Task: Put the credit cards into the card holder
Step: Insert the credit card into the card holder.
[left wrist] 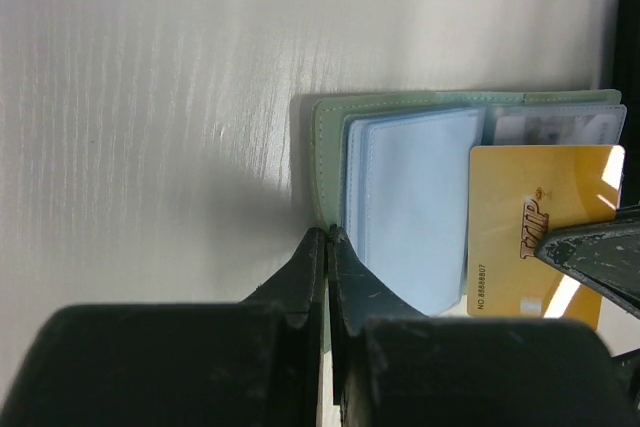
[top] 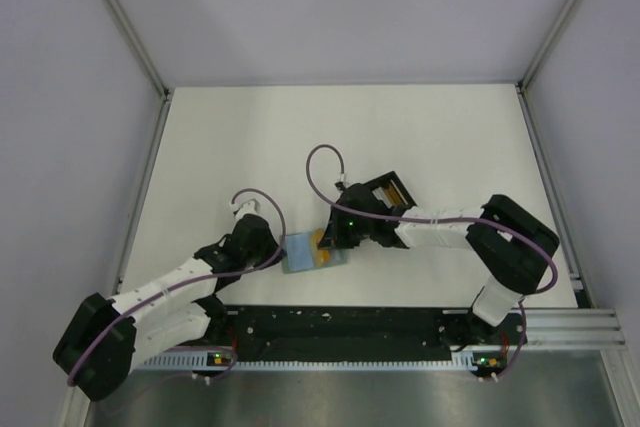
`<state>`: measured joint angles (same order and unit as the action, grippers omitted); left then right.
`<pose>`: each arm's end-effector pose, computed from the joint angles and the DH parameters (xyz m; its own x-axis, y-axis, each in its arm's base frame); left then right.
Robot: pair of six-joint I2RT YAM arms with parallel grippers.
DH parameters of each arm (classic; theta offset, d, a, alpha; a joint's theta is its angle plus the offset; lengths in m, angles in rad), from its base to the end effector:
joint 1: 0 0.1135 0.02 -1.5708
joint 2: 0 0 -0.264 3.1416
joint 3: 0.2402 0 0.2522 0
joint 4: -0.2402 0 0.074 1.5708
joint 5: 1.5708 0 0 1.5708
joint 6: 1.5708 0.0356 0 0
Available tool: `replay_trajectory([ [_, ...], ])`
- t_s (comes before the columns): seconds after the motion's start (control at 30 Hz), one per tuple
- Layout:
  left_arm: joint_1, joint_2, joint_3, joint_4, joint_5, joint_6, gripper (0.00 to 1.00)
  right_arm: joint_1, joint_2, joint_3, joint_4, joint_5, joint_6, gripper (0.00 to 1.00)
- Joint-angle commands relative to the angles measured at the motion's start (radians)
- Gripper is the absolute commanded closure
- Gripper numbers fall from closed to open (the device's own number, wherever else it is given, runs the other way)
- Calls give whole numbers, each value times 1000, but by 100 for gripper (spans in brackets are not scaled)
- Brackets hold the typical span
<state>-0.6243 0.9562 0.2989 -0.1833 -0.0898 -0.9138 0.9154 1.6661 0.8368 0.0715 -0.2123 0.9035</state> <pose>0.1409 -0.0976 0.1455 -0.7918 -0.4016 -0.4603 -0.1527 0.8597 -0.4874 0.1975 0.2692 0.1614 -0.9413 0.0355 -0.3358 -0.2083 0.7217 0.6602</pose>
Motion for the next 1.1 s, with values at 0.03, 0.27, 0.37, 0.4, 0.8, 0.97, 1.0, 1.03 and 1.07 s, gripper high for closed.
replay_trajectory([
  [0.03, 1, -19, -18, 8, -19, 13, 100, -16, -45, -38, 76, 25, 20, 100],
  [0.27, 3, -17, -20, 13, -13, 15, 100, -18, -20, -80, 148, 21, 52, 100],
  [0.37, 3, -17, -18, 15, -10, 16, 100, -16, 1, -82, 178, 21, 64, 100],
  [0.4, 2, -17, -20, 15, -8, 16, 100, -18, 9, -76, 172, 24, 64, 100],
  [0.8, 1, -14, -15, 25, -4, 24, 100, -24, 73, -48, 215, -10, 49, 100],
  [0.97, 2, -13, -15, 28, -2, 24, 100, -26, 95, -48, 218, -33, 52, 100],
  [1.0, 1, -13, -15, 28, -4, 23, 100, -27, 95, -51, 220, -33, 57, 100],
  [1.03, 1, -13, -15, 28, -4, 23, 100, -27, 90, -56, 217, -30, 58, 100],
  [1.07, 3, -13, -15, 30, -2, 21, 100, -27, 86, -62, 217, -26, 60, 100],
])
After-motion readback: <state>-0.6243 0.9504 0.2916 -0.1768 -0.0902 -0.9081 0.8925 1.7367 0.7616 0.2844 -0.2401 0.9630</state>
